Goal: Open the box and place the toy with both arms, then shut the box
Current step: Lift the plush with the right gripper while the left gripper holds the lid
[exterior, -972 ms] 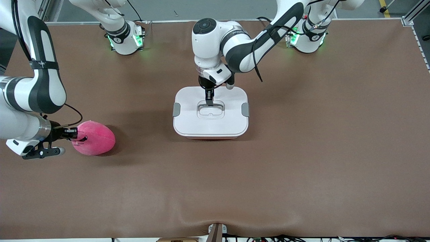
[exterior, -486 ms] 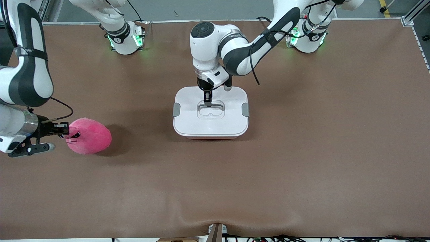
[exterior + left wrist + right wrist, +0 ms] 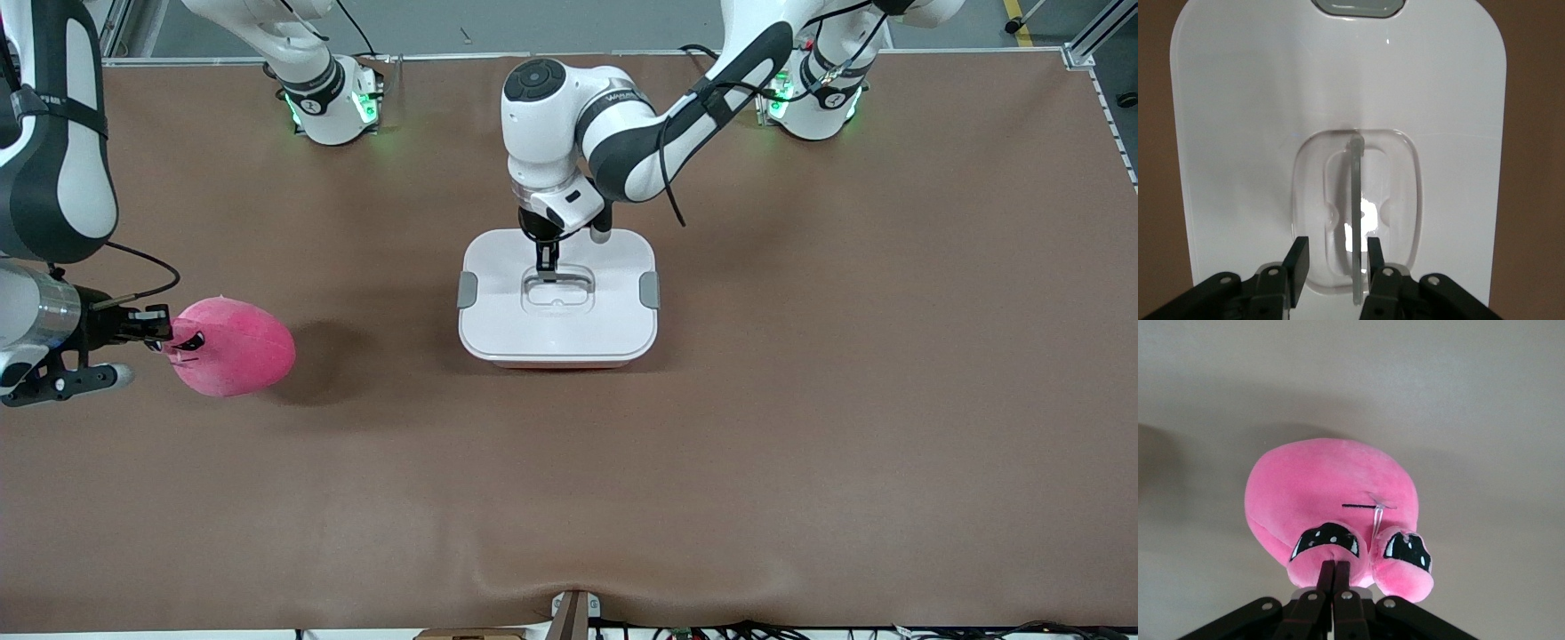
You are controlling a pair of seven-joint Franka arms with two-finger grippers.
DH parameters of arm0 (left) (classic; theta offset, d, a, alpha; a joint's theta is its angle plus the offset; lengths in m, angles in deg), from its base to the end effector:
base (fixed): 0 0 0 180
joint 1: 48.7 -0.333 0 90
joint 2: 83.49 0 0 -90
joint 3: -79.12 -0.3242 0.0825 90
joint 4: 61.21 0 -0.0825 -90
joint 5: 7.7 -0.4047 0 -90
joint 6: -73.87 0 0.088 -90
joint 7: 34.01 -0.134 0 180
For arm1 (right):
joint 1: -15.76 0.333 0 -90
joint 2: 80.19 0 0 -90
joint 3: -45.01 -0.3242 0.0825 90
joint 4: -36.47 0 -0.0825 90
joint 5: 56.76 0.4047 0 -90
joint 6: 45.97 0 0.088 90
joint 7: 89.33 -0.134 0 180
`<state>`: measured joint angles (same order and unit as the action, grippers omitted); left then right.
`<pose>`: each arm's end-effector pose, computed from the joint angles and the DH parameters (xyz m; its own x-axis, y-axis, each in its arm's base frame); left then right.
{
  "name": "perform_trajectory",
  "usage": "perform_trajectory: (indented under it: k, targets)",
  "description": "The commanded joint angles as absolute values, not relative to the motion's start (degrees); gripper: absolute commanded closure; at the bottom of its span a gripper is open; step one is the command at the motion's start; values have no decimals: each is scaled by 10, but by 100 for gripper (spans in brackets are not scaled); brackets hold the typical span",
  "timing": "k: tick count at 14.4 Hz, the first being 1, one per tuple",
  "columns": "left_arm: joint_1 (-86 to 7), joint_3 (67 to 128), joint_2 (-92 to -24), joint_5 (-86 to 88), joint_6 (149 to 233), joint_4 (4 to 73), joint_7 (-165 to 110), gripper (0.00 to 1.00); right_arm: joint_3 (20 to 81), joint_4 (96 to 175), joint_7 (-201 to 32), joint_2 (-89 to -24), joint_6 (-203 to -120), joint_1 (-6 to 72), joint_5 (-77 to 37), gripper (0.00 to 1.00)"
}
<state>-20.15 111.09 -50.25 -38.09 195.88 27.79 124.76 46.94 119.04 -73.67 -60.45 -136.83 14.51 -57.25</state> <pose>0.4336 -0.5844 0.3290 0.0321 0.9994 -0.0124 0.9805 -0.0291 0.1945 0.6588 -0.0350 0.4559 0.9562 0.2170 -0.1963 0.2144 -0.9761 -0.0345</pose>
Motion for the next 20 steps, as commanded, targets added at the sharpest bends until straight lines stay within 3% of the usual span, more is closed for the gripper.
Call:
perform_trajectory:
  k: [1,12,20]
  targets:
    - [-191,1108,-489,-413,1959,264,1347,58,469,1178,-730,-609,-1348,149,-568,100]
    - [-197,1107,-484,-413,1958,263,1346,68,465,1136,-735,-608,-1299,169,-569,100]
    - [-199,1107,-487,-408,1958,262,1348,100,467,1126,-733,-608,-1283,168,-557,100]
